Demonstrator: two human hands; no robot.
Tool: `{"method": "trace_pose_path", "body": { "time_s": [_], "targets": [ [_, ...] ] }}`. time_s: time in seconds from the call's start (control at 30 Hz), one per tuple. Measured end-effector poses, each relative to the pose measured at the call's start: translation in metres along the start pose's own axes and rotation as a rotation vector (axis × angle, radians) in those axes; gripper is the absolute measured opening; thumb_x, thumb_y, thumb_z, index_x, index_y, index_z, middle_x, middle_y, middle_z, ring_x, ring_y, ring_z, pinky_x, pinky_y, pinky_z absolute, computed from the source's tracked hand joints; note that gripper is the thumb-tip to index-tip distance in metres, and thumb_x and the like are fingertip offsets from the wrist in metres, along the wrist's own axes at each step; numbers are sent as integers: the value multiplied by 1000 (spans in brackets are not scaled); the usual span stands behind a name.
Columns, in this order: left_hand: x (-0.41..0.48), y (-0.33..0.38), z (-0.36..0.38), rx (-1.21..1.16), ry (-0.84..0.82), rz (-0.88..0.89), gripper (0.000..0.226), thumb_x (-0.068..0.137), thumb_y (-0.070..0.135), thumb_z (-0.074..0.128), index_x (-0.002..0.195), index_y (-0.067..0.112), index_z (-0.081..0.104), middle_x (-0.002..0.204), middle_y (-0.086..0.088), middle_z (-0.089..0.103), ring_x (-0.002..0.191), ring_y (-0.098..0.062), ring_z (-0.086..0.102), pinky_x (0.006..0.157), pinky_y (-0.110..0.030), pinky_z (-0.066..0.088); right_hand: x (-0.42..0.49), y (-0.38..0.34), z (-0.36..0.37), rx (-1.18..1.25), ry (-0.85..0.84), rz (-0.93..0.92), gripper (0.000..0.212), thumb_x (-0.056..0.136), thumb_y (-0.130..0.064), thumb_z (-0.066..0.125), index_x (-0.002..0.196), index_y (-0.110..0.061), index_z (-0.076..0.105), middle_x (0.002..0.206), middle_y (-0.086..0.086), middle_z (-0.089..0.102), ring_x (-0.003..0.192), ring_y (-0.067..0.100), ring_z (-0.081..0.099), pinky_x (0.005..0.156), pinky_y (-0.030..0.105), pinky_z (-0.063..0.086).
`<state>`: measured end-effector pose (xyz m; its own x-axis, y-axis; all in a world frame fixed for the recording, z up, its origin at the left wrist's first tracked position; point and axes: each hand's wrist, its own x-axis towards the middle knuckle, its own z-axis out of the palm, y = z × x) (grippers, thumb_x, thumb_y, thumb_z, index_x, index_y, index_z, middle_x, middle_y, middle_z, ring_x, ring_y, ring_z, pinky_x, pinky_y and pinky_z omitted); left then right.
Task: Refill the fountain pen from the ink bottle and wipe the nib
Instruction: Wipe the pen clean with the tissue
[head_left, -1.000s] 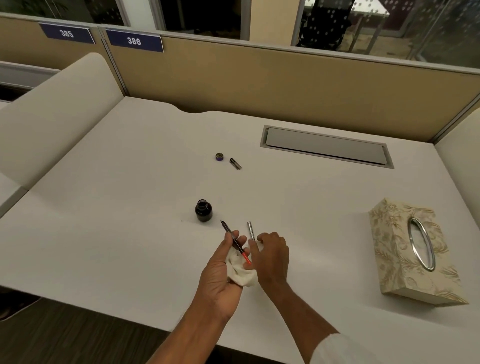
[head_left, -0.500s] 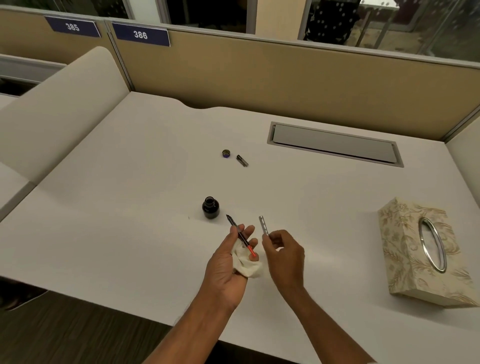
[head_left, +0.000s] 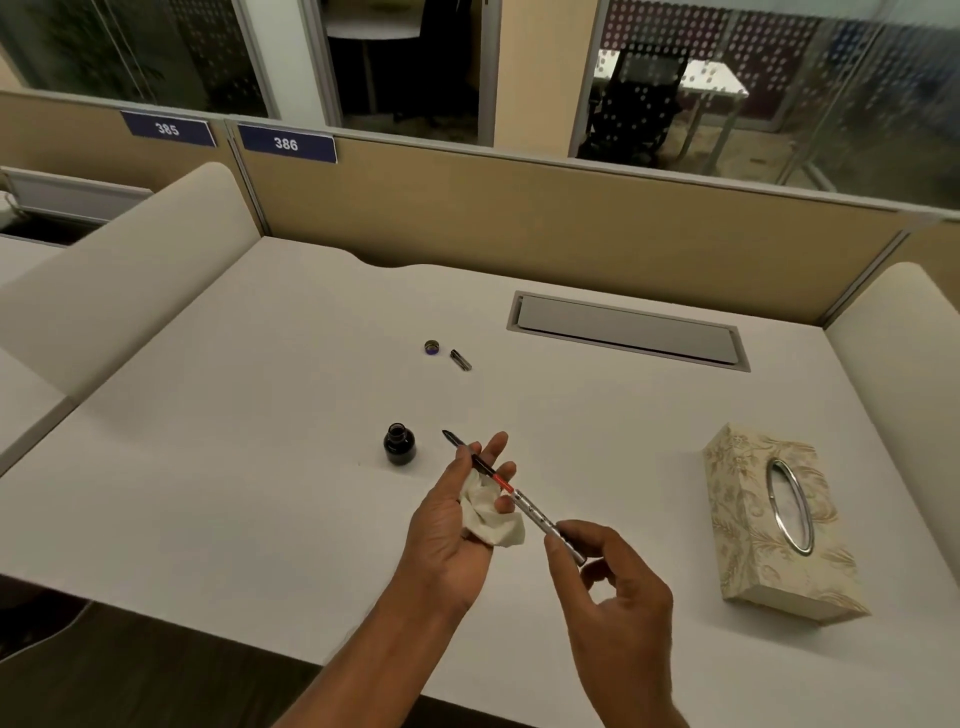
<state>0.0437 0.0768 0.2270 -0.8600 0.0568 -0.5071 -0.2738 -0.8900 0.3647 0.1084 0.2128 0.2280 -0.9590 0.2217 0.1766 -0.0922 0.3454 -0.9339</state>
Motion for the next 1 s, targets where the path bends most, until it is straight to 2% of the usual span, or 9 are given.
{"method": "trace_pose_path", "body": {
  "time_s": [0.2, 0.27, 0.37, 0.5, 0.6, 0.7, 0.8, 0.9, 1.0],
  "targets": [
    [-15, -10, 17, 49, -82, -5, 13, 101, 24, 57, 108, 16, 64, 136, -9, 68, 92, -19, 58, 55, -25, 53, 4, -9, -17, 11, 31, -75, 25, 83, -11, 78, 88, -34, 72, 88, -16, 70, 72, 16, 63, 63, 11, 49],
    [-20, -11, 21, 57, -113, -12, 16, 101, 25, 58, 102, 17, 72, 134, -7, 69, 88, -18, 58, 58, -25, 51, 5, -11, -22, 41, 44, -91, 23, 84, -10, 77, 89, -31, 73, 87, -14, 71, 71, 18, 63, 62, 11, 48],
    [-28, -16, 28, 142, -136, 1, 31, 100, 29, 57, 85, 22, 83, 113, -4, 77, 81, -16, 55, 62, -25, 45, 6, -13, -26, 59, 44, -113, 23, 84, -7, 77, 89, -28, 73, 88, -13, 71, 72, 18, 63, 62, 9, 47],
    [-38, -22, 38, 169, -166, 0, 29, 96, 30, 59, 83, 22, 84, 97, -2, 79, 80, -16, 52, 59, -24, 45, 8, -14, -29, 64, 70, -127, 25, 84, -3, 76, 88, -28, 73, 88, -15, 71, 76, 16, 64, 64, 8, 47],
    [-41, -25, 42, 182, -170, 3, 24, 93, 30, 61, 89, 23, 83, 101, -1, 79, 80, -16, 53, 65, -26, 42, 8, -18, -30, 68, 98, -145, 25, 85, -3, 75, 89, -28, 72, 89, -18, 71, 77, 14, 65, 66, 6, 46],
    [-42, -32, 42, 162, -169, -4, 20, 96, 27, 61, 110, 19, 74, 127, -2, 74, 91, -17, 60, 81, -36, 49, 7, -20, -28, 89, 114, -155, 22, 86, -6, 74, 92, -27, 72, 86, -21, 73, 80, 10, 68, 65, 8, 48],
    [-47, -41, 43, 164, -193, -37, 21, 98, 25, 60, 107, 17, 77, 121, -1, 75, 93, -20, 65, 86, -45, 58, 10, -18, -27, 112, 125, -154, 20, 88, -6, 73, 96, -24, 73, 83, -11, 76, 80, 11, 73, 64, 21, 54],
    [-51, -45, 44, 200, -197, -21, 23, 99, 24, 59, 116, 15, 72, 129, -4, 72, 96, -23, 70, 97, -54, 54, 13, -16, -27, 111, 123, -145, 18, 89, -6, 72, 96, -23, 73, 81, -9, 75, 75, 13, 73, 66, 22, 55],
    [-51, -46, 44, 228, -181, -10, 26, 100, 22, 58, 121, 12, 71, 129, -5, 72, 99, -22, 73, 82, -46, 61, 14, -16, -26, 94, 116, -142, 16, 89, -9, 72, 96, -23, 72, 81, -10, 73, 74, 14, 72, 68, 26, 56]
  ]
}}
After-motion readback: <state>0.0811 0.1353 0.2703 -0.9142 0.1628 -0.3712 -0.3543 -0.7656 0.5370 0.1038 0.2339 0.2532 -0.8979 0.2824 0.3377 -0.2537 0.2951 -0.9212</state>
